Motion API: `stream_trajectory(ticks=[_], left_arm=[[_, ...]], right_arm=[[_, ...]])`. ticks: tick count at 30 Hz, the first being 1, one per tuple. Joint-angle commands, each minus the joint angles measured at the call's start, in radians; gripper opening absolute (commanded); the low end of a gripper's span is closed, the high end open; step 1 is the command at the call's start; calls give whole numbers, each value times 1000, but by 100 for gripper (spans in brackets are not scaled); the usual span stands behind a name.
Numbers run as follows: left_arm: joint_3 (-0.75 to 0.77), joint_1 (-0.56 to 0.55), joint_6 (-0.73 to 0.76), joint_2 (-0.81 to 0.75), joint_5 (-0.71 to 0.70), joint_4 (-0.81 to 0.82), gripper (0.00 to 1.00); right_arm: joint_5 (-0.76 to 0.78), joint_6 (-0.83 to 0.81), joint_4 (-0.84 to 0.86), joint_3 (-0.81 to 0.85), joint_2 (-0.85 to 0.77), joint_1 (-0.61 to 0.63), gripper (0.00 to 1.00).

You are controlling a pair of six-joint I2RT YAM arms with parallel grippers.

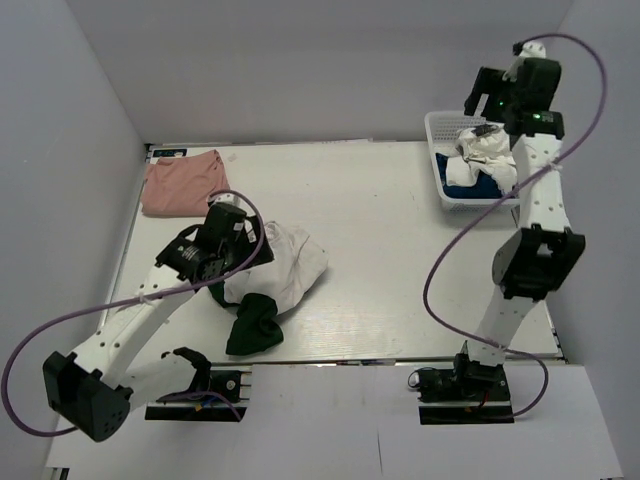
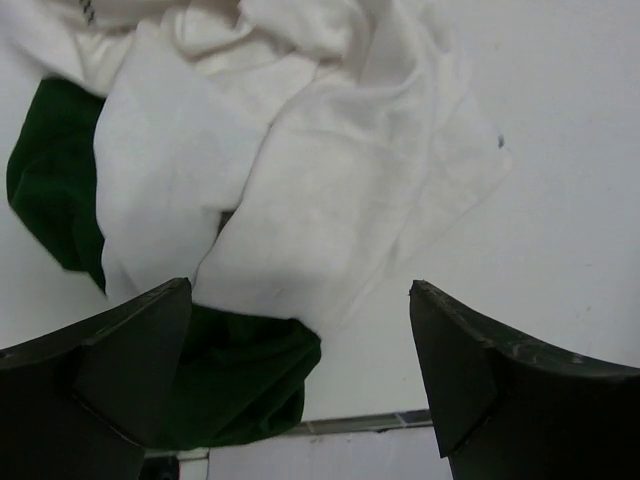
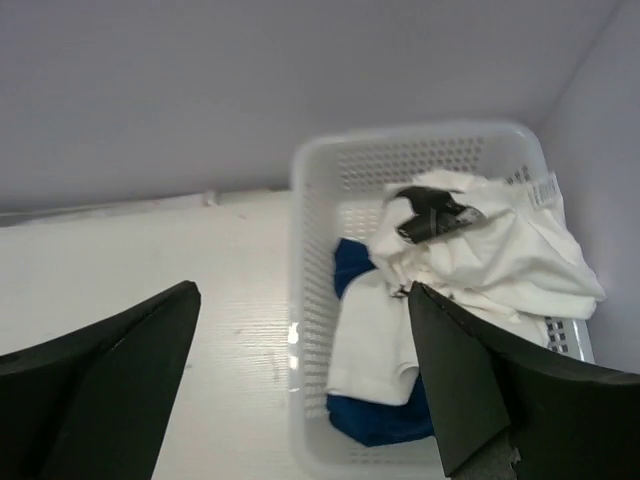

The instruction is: Fold and stack the t-shirts

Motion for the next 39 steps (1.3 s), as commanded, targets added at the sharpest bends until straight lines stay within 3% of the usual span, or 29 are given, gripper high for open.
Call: stream_trajectory(ticks=[1, 3, 7, 13, 17, 23, 28, 29, 30, 32, 33, 34, 35, 37, 39], left_arm=[[-66, 6, -112, -63, -11, -107, 100], [-89, 6, -163, -82, 26, -188, 100], [-230, -6, -229, -169, 106, -235, 100], [-315, -6, -256, -261, 198, -188, 100], [-391, -6, -243, -234, 294, -131, 100], [-473, -6, -234, -145, 338, -31, 100], [-421, -6, -225, -74, 264, 16, 88], [-399, -6, -225, -62, 255, 44, 83], [-390, -6, -211, -48, 246, 59, 70], [-353, -6, -196, 4, 245, 82, 53], [-336, -6, -185, 21, 245, 83, 40], [-319, -6, -170, 35, 245, 73, 34], [-280, -6, -170, 35, 245, 73, 26], [-206, -6, -129, 44, 226, 49, 8], [-133, -6, -104, 35, 198, 26, 0]], right_arm=[[-220, 29, -6, -111, -165, 35, 90], [-287, 42, -2, -175, -227, 141, 90], [-261, 86, 101, -463, -353, 356, 90], [-301, 141, 132, -667, -327, 655, 90], [-360, 169, 173, -834, -304, 741, 90], [-440, 221, 277, -948, -267, 833, 90], [-254, 210, 265, -879, -140, 864, 89], [-235, 207, 262, -850, -126, 861, 87], [-186, 203, 250, -815, -83, 862, 85], [-160, 198, 241, -768, -54, 864, 69], [-151, 195, 235, -738, -28, 861, 55], [-143, 195, 230, -708, -22, 855, 42], [-144, 189, 229, -695, -19, 858, 23], [-146, 168, 242, -651, -38, 859, 6], [-137, 160, 291, -634, -75, 852, 0]])
